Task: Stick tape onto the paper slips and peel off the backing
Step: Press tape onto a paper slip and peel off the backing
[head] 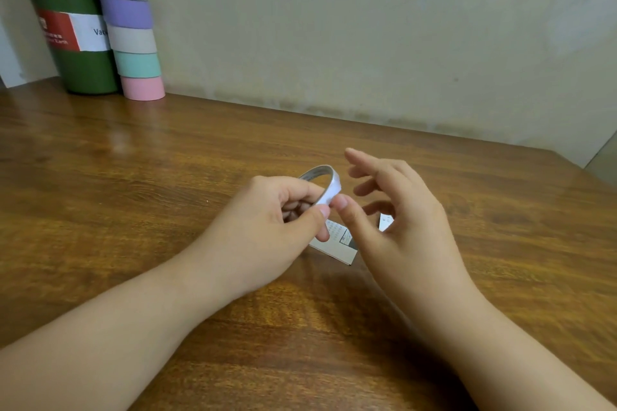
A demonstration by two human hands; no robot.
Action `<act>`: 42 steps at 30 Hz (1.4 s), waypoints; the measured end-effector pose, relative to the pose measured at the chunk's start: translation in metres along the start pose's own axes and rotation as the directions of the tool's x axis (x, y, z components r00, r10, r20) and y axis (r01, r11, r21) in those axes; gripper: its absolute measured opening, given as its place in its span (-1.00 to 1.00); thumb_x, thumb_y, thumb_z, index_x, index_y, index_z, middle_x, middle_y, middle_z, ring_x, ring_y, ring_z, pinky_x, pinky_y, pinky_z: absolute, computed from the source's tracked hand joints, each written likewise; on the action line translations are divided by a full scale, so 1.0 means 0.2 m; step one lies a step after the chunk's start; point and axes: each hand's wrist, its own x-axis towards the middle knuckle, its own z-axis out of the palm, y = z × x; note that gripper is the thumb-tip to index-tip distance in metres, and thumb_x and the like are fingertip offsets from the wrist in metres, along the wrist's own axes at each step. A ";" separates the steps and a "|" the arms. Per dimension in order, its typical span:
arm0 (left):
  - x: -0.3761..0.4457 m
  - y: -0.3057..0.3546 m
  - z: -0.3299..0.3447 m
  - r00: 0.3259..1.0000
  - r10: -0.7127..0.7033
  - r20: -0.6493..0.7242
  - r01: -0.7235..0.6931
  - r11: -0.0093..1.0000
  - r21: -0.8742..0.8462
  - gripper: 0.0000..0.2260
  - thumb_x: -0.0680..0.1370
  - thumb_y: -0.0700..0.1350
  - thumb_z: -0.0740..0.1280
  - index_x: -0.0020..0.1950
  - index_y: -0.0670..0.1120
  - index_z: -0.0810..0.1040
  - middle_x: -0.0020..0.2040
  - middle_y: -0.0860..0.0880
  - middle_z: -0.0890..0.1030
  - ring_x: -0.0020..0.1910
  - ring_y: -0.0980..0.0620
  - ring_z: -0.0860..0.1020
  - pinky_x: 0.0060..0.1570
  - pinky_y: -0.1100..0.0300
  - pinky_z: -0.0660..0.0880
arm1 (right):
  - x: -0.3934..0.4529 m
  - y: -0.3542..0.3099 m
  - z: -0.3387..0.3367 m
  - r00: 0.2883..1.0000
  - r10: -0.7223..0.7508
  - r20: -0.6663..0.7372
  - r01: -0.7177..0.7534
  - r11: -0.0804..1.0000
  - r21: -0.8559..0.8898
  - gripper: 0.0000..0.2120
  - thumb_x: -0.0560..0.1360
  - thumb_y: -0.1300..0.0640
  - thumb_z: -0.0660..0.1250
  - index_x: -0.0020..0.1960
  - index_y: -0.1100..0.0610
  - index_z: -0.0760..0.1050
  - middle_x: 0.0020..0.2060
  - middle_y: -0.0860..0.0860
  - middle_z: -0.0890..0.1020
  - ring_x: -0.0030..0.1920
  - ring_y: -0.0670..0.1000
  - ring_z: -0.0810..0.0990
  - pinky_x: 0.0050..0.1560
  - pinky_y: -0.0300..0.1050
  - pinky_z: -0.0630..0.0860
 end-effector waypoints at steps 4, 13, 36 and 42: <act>0.00 0.00 0.00 1.000 -0.012 0.001 0.012 1.000 0.027 -0.83 0.54 -0.18 0.30 -0.16 0.01 0.64 -0.36 0.08 0.63 -0.44 0.28 0.44 -0.33 0.35 0.40 | 0.00 0.01 0.02 0.998 -0.065 -0.004 0.065 0.996 -0.055 -0.73 0.45 0.10 0.36 0.15 0.04 0.58 -0.03 -0.13 0.56 -0.02 -0.22 0.50 -0.03 -0.39 0.45; 0.00 -0.01 0.00 1.000 -0.009 -0.008 0.009 0.997 0.076 -0.82 0.52 -0.13 0.31 -0.25 -0.02 0.64 -0.44 0.08 0.58 -0.49 0.21 0.40 -0.43 0.34 0.35 | 0.01 0.00 -0.01 1.000 0.001 -0.013 -0.001 0.998 0.064 -0.89 0.36 0.20 0.51 -0.23 0.04 0.60 -0.27 -0.08 0.62 -0.19 -0.06 0.56 -0.15 -0.19 0.49; 0.00 0.00 0.00 0.993 0.070 -0.093 -0.057 0.990 0.130 -0.76 0.45 -0.08 0.30 -0.43 -0.02 0.56 -0.47 0.03 0.58 -0.49 0.21 0.42 -0.42 0.39 0.34 | 0.01 0.01 -0.01 0.988 -0.153 -0.026 0.152 0.988 -0.037 -0.96 0.37 0.17 0.47 -0.20 0.09 0.62 -0.28 -0.12 0.58 -0.23 -0.20 0.48 -0.18 -0.42 0.40; 0.00 -0.01 0.00 0.986 0.129 -0.102 -0.107 0.975 0.194 -0.74 0.47 -0.13 0.33 -0.44 -0.07 0.53 -0.55 0.06 0.48 -0.54 0.19 0.38 -0.48 0.42 0.25 | 0.00 -0.01 -0.02 0.985 -0.173 0.018 0.174 0.981 -0.082 -0.95 0.40 0.15 0.40 -0.22 0.07 0.54 -0.27 -0.22 0.45 -0.20 -0.24 0.38 -0.12 -0.43 0.31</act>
